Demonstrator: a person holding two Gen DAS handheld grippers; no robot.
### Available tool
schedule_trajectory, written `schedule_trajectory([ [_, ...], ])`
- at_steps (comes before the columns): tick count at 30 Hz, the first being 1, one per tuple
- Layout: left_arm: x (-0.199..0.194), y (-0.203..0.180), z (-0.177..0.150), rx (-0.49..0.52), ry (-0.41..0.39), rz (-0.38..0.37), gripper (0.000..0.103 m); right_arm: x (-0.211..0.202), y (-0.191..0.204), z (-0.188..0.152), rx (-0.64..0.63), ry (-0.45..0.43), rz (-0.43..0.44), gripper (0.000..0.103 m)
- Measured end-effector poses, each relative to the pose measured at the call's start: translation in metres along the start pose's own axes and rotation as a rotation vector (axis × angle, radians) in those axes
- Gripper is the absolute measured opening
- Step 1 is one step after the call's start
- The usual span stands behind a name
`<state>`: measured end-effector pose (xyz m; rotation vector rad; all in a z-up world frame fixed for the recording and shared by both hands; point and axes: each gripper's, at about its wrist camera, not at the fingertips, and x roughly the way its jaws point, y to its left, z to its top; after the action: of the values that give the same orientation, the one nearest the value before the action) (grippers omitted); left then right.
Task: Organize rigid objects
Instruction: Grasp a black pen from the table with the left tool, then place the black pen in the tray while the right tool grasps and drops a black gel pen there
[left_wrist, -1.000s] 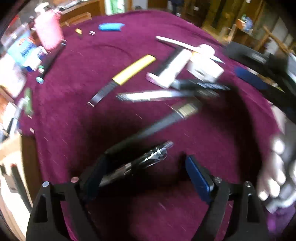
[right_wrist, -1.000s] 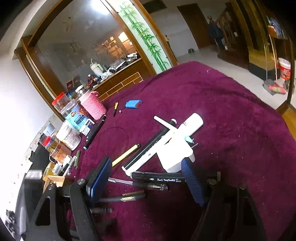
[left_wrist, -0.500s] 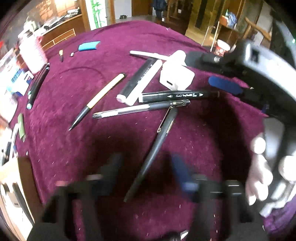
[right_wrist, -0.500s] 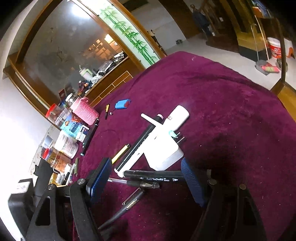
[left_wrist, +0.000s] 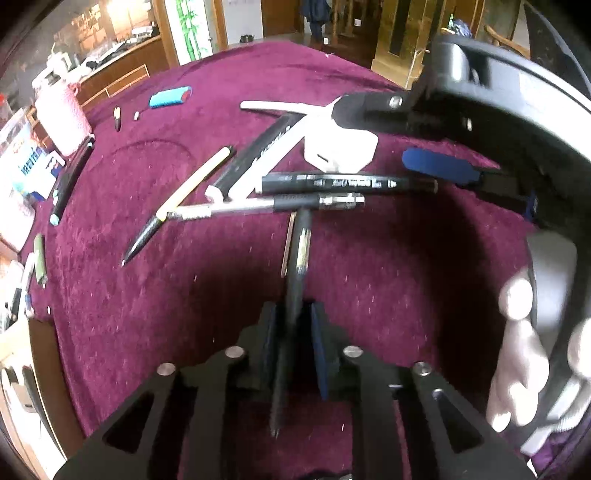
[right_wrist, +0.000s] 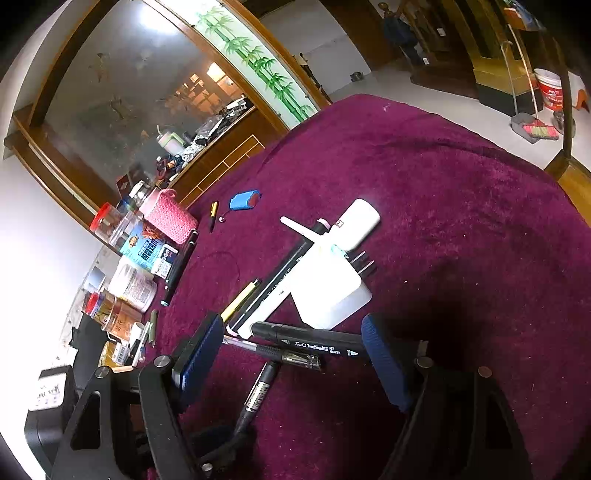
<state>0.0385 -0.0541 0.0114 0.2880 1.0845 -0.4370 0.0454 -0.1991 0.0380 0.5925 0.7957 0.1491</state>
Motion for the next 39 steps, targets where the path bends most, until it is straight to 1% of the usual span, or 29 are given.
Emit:
schedule_trajectory([
  [1, 0.002, 0.000, 0.003, 0.000, -0.012, 0.007, 0.024, 0.001, 0.000, 0.000, -0.002, 0.001, -0.004, 0.081],
  [3, 0.004, 0.001, 0.006, -0.015, -0.028, 0.005, 0.025, 0.002, 0.000, -0.001, -0.005, 0.005, -0.013, 0.081],
  [4, 0.004, 0.002, 0.006, -0.024, -0.031, 0.001, 0.022, 0.003, 0.000, -0.001, -0.006, 0.007, -0.015, 0.081],
  [5, 0.004, 0.004, 0.006, -0.035, -0.036, 0.003, 0.011, 0.003, 0.000, -0.001, -0.009, 0.008, -0.016, 0.081],
  [6, 0.002, 0.006, 0.005, -0.047, -0.042, 0.000, 0.010, 0.003, 0.001, -0.001, -0.014, 0.008, -0.017, 0.081],
  [7, -0.002, 0.013, 0.002, -0.083, -0.052, -0.041, 0.010, 0.004, 0.002, -0.001, -0.023, 0.008, -0.019, 0.081],
  [9, -0.013, 0.019, -0.006, -0.139, -0.071, -0.082, 0.010, 0.004, 0.006, -0.003, -0.049, 0.007, -0.024, 0.081],
  [10, -0.022, 0.026, -0.011, -0.168, -0.095, -0.108, 0.010, 0.004, 0.009, -0.004, -0.064, 0.006, -0.024, 0.081],
  [12, -0.039, 0.033, -0.020, -0.202, -0.133, -0.131, 0.010, 0.005, 0.016, -0.006, -0.103, 0.009, -0.010, 0.081],
  [13, -0.054, 0.039, -0.029, -0.228, -0.164, -0.146, 0.010, 0.005, 0.021, -0.008, -0.128, 0.011, 0.003, 0.081],
  [15, -0.079, 0.045, -0.043, -0.261, -0.216, -0.161, 0.010, 0.006, 0.034, -0.015, -0.200, 0.024, 0.037, 0.081],
  [17, -0.110, 0.056, -0.063, -0.305, -0.287, -0.175, 0.010, 0.007, 0.054, -0.028, -0.302, 0.043, 0.075, 0.081],
  [18, -0.124, 0.061, -0.073, -0.325, -0.318, -0.181, 0.010, 0.007, 0.064, -0.036, -0.354, 0.060, 0.097, 0.081],
  [20, -0.152, 0.075, -0.094, -0.362, -0.375, -0.187, 0.010, 0.009, 0.087, -0.054, -0.439, 0.130, 0.161, 0.079],
  [21, -0.163, 0.080, -0.104, -0.377, -0.390, -0.180, 0.010, 0.010, 0.098, -0.063, -0.473, 0.166, 0.185, 0.075],
  [22, -0.174, 0.086, -0.115, -0.392, -0.404, -0.168, 0.010, 0.010, 0.110, -0.074, -0.516, 0.208, 0.214, 0.073],
  [23, -0.181, 0.093, -0.124, -0.405, -0.412, -0.157, 0.010, 0.010, 0.125, -0.089, -0.576, 0.266, 0.250, 0.072],
  [25, -0.193, 0.106, -0.141, -0.433, -0.420, -0.136, 0.010, 0.011, 0.149, -0.119, -0.698, 0.366, 0.291, 0.072],
  [26, -0.197, 0.113, -0.151, -0.451, -0.421, -0.125, 0.010, 0.010, 0.158, -0.134, -0.764, 0.398, 0.285, 0.068],
  [27, -0.199, 0.121, -0.160, -0.469, -0.424, -0.117, 0.010, 0.010, 0.166, -0.147, -0.823, 0.417, 0.268, 0.063],
  [28, -0.199, 0.128, -0.167, -0.484, -0.427, -0.112, 0.010, 0.012, 0.172, -0.158, -0.882, 0.430, 0.244, 0.061],
  [29, -0.200, 0.135, -0.177, -0.505, -0.430, -0.106, 0.010, 0.016, 0.178, -0.170, -0.941, 0.438, 0.210, 0.055],
  [30, -0.200, 0.142, -0.186, -0.529, -0.431, -0.103, 0.010, 0.019, 0.180, -0.177, -0.971, 0.445, 0.187, 0.047],
  [31, -0.202, 0.146, -0.194, -0.547, -0.433, -0.103, 0.010, 0.024, 0.181, -0.183, -0.991, 0.456, 0.167, 0.042],
  [32, -0.202, 0.155, -0.203, -0.578, -0.435, -0.103, 0.010, 0.028, 0.182, -0.185, -0.992, 0.469, 0.174, 0.038],
  [34, -0.204, 0.167, -0.218, -0.618, -0.437, -0.104, 0.010, 0.028, 0.182, -0.189, -1.000, 0.476, 0.175, 0.035],
  [36, -0.208, 0.176, -0.235, -0.647, -0.444, -0.092, 0.010, 0.023, 0.181, -0.192, -1.019, 0.477, 0.166, 0.025],
  [39, -0.212, 0.186, -0.249, -0.671, -0.449, -0.078, 0.010, 0.021, 0.179, -0.192, -1.007, 0.468, 0.148, 0.017],
])
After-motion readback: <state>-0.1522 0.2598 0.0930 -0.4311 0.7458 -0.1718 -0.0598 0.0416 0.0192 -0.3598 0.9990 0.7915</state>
